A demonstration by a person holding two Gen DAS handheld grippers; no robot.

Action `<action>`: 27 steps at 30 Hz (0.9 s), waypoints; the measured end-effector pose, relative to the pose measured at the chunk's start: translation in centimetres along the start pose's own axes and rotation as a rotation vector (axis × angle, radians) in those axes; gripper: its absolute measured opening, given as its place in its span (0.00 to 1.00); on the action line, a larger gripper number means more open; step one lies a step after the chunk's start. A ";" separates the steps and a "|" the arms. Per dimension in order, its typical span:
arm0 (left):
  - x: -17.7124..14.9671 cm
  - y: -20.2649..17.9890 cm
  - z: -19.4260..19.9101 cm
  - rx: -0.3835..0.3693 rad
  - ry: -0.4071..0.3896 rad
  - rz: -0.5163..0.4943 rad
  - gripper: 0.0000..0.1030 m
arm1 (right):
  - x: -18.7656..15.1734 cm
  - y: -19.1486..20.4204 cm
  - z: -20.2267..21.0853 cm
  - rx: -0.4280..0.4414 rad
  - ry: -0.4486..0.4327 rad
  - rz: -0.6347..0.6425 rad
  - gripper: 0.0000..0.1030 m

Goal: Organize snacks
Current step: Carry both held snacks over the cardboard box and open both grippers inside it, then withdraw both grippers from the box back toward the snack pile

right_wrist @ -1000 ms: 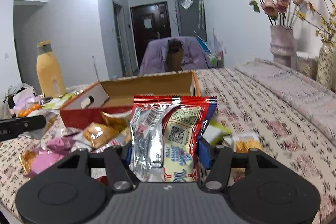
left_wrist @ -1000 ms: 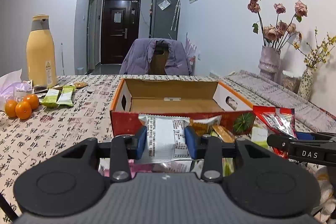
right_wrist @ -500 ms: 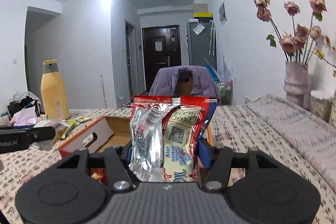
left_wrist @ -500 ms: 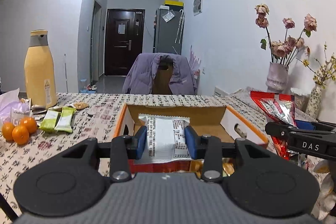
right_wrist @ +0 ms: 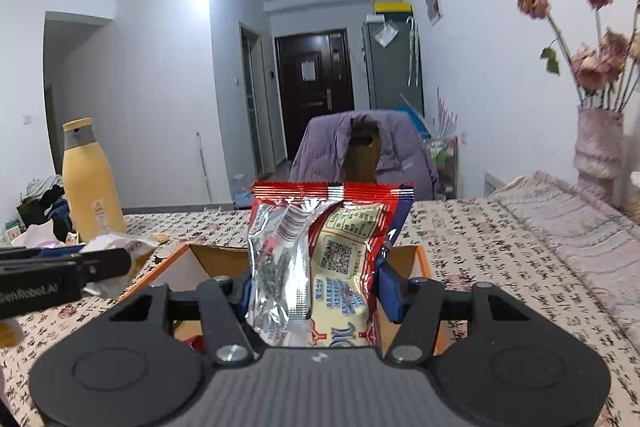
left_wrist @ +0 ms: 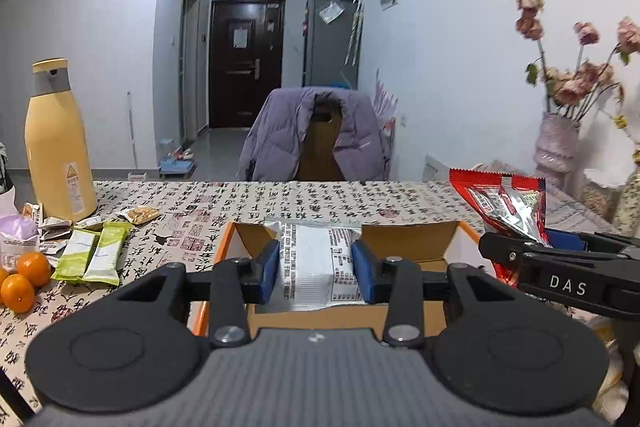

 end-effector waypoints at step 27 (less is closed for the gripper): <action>-1.8 1.8 -4.5 0.071 0.057 0.061 1.00 | -2.1 -2.0 -5.6 -0.050 0.180 -0.043 1.00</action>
Point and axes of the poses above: each gripper's, at about its wrist camera, not at the fingertips, and z roughly against the way its jaws point, y to its left, x to its top, the point moved 3 cm from there along -z, roughly the way its jaws point, and after that the axes turned 9 degrees about x, right-handed, at the moved point
